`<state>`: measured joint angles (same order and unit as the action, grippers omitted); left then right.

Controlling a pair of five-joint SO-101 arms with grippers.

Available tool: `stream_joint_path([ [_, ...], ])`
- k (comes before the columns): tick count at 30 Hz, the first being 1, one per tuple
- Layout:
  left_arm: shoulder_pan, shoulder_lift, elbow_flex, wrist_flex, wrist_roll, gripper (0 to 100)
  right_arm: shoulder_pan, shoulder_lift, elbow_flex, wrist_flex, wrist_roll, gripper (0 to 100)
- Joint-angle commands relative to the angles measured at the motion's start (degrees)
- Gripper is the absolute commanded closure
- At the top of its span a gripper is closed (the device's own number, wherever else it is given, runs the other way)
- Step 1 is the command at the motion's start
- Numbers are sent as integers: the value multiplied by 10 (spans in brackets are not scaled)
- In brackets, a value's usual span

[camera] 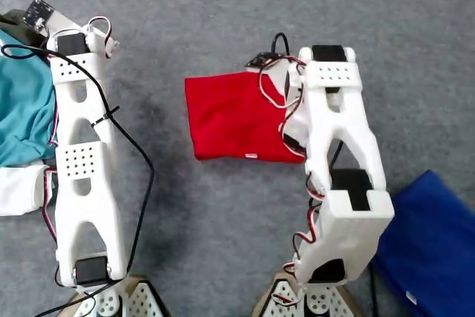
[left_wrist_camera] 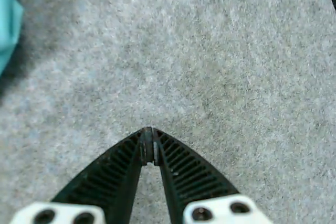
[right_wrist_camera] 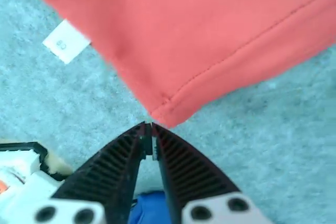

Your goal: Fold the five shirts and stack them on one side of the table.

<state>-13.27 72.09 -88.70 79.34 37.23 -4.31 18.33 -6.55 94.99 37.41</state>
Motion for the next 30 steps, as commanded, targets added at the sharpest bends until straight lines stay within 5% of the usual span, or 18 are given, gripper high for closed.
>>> stream_joint_path([
  [1, 7, -12, -2, -10, -4, 981, 2, -12, -122, -7, 2, 991],
  [8, 7, -12, -2, -10, -4, 981, -15, 175, -440, 64, -13, 984],
  [14, 7, -12, -2, -10, -4, 981, -15, 332, -618, 71, -33, 824],
  [30, 17, -12, -2, -10, -17, 981, 15, 488, -719, -25, -49, 833],
])
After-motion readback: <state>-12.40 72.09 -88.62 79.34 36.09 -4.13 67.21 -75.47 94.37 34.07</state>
